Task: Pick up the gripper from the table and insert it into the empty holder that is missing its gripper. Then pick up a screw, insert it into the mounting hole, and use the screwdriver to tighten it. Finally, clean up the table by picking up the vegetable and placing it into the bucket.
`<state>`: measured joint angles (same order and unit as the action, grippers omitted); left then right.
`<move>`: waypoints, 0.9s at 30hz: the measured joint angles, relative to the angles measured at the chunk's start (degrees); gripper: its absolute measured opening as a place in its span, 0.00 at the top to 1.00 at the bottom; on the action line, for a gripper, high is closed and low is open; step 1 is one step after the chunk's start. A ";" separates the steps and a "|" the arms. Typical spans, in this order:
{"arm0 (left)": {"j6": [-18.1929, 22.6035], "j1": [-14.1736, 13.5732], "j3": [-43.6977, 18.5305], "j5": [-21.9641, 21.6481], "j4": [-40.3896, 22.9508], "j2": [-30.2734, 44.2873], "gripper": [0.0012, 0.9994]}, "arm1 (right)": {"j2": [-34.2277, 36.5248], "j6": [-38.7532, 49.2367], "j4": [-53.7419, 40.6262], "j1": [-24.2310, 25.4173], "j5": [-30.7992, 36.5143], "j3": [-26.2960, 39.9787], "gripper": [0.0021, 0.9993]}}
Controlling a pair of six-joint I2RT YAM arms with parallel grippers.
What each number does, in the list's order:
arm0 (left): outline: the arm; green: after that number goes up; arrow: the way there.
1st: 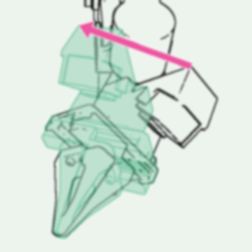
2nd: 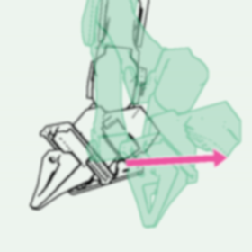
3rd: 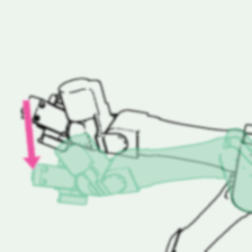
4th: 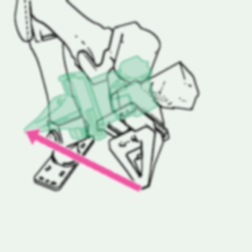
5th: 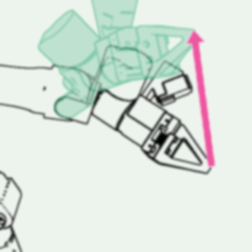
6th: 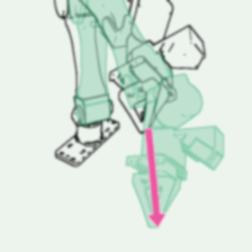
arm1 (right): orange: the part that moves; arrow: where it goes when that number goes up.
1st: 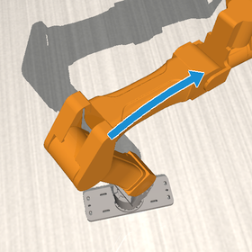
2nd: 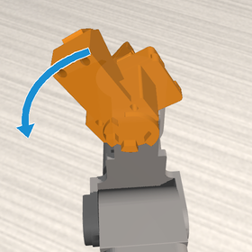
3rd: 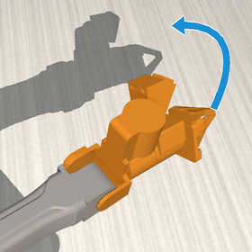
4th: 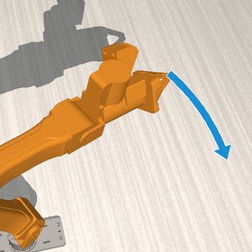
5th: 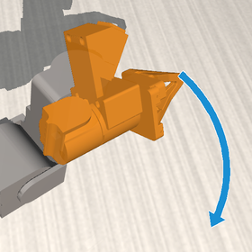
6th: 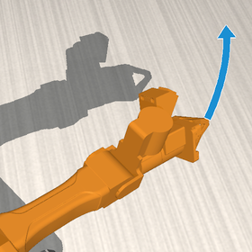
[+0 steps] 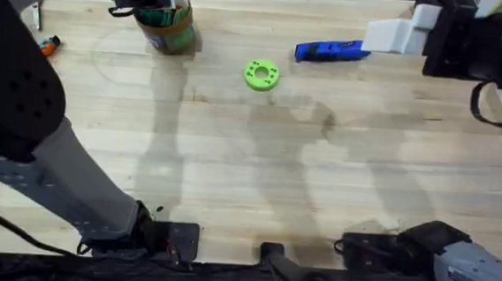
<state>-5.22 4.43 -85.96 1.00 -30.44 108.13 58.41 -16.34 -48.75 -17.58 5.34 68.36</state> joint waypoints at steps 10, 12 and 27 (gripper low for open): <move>2.00 0.00 -3.42 2.73 -12.93 -13.82 0.21 | 0.00 0.00 -0.15 0.00 0.00 0.00 0.01; 3.54 0.00 -3.97 2.83 -17.63 -18.81 0.20 | 0.00 0.00 -0.15 0.00 -0.01 0.00 0.01; 9.84 0.00 -4.25 2.81 -44.67 -45.77 0.16 | 0.00 0.00 -0.15 0.00 -0.01 0.00 0.01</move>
<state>4.62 4.43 -90.21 3.81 -75.11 62.35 58.41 -16.34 -48.90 -17.58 5.33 68.36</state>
